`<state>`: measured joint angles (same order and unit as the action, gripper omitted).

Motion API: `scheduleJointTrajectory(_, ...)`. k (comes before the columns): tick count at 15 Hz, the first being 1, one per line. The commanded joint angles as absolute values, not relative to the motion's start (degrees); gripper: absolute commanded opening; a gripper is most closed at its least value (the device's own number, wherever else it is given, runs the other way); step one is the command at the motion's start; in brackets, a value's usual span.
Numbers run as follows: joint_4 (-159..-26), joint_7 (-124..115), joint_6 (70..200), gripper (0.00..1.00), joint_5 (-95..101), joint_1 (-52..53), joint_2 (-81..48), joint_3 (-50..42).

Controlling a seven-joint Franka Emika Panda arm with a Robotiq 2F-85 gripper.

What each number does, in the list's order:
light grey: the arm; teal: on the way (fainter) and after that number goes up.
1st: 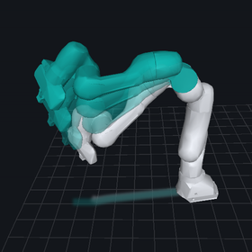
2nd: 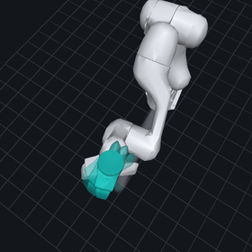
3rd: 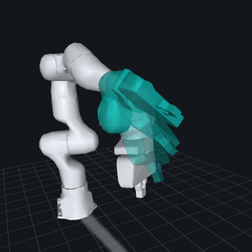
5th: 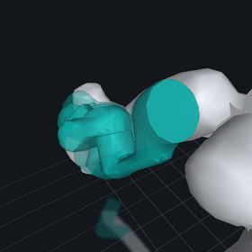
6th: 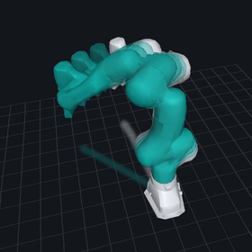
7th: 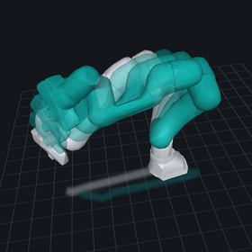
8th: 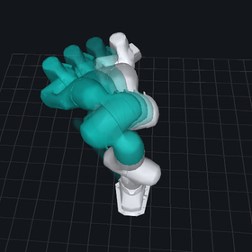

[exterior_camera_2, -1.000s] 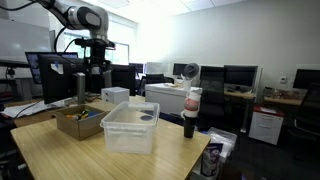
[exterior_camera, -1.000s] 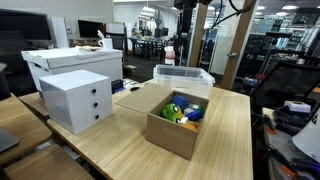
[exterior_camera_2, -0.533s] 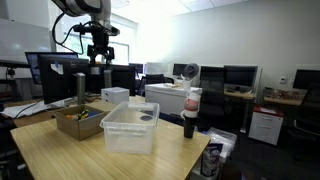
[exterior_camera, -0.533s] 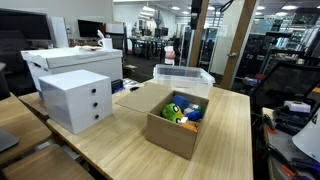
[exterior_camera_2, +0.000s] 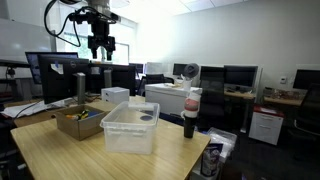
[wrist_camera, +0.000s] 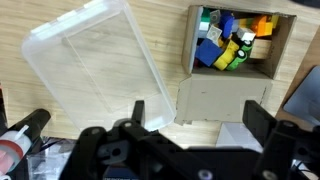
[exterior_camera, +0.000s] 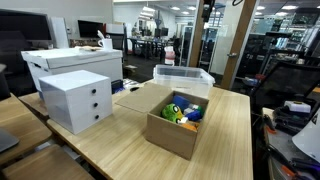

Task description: Open the cardboard box lid

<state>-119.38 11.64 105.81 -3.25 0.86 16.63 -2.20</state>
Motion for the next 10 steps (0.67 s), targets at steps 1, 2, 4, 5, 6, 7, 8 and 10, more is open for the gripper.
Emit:
scheduleJointTrajectory(1,-124.89,11.76,109.04,1.00,-1.44,-0.21,21.04,-2.93)
scheduleJointTrajectory(2,-125.73,11.75,109.42,1.00,-1.33,-0.36,21.46,-3.25)
scheduleJointTrajectory(4,-127.15,11.94,110.31,1.00,-1.25,-0.64,22.24,-3.72)
scheduleJointTrajectory(5,-127.88,11.93,110.96,1.00,-1.16,-0.75,22.63,-3.91)
scheduleJointTrajectory(6,-129.37,11.99,112.15,1.00,-1.10,-0.87,23.39,-4.39)
scheduleJointTrajectory(7,-126.17,11.67,109.81,1.00,-2.37,-0.26,20.97,-4.33)
scheduleJointTrajectory(8,-126.49,11.67,110.00,1.00,-2.37,-0.28,21.08,-4.40)
scheduleJointTrajectory(10,-126.44,11.67,110.00,1.00,-2.37,-0.27,21.05,-4.39)
